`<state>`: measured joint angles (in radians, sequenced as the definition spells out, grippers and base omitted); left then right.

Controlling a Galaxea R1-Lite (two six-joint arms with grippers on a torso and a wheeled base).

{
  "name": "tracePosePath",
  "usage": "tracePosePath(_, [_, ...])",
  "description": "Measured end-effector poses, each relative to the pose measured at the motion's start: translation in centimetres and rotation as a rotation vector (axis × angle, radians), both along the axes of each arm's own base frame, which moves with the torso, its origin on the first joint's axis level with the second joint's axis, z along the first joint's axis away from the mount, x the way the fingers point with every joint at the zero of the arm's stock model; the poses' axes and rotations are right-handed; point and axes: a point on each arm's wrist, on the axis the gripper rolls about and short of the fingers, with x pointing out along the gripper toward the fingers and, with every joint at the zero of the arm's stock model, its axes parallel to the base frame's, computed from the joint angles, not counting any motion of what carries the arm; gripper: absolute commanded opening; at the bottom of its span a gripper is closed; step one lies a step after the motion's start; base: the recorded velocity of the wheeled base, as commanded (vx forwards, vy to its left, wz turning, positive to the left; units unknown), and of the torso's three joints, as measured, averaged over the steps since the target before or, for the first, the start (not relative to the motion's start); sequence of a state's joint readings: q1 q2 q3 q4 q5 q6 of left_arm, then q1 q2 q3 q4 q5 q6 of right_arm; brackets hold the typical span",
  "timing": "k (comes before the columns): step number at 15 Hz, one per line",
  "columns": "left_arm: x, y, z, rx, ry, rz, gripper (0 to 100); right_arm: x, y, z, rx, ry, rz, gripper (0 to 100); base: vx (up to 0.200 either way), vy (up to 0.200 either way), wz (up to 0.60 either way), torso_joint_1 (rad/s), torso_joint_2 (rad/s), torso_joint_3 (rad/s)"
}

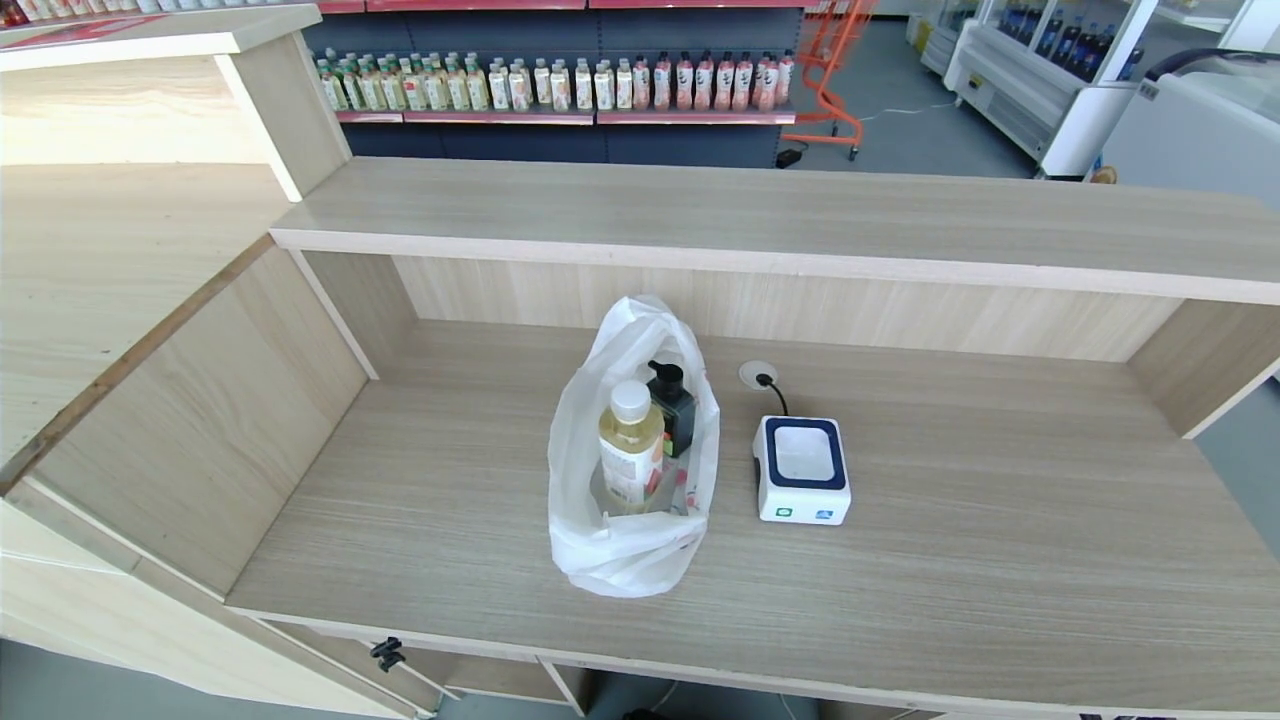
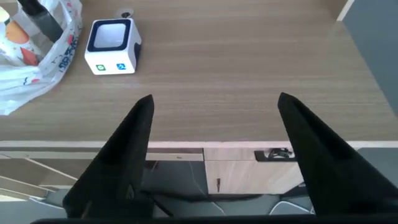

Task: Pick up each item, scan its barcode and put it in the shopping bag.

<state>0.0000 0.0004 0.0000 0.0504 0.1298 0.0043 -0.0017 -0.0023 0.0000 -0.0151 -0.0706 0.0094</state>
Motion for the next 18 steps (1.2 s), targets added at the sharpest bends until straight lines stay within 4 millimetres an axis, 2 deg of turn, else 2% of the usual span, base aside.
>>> tracePosePath(6, [0.0,0.0,0.0,0.0,0.0,0.0,100,-0.01,0.0,-0.02,0.032,-0.002,0.0,0,0.0,0.0,0.0,0.0,0.0,0.0])
tracePosePath(12, [0.0,0.0,0.0,0.007,0.001,-0.001,100,-0.01,0.0,-0.03,0.032,-0.002,0.0,0,0.0,-0.2,0.0,0.007,0.0,-0.001])
tracePosePath(15, [0.0,0.0,0.0,0.003,0.001,0.0,100,-0.01,0.0,-0.02,0.032,-0.002,-0.001,0,0.0,0.0,0.0,0.0,0.0,0.0])
tracePosePath(18, [0.02,0.0,0.0,0.01,0.004,-0.003,100,-0.01,0.0,0.0,0.032,-0.003,-0.002,0,0.2,0.0,0.0,-0.004,0.0,0.002])
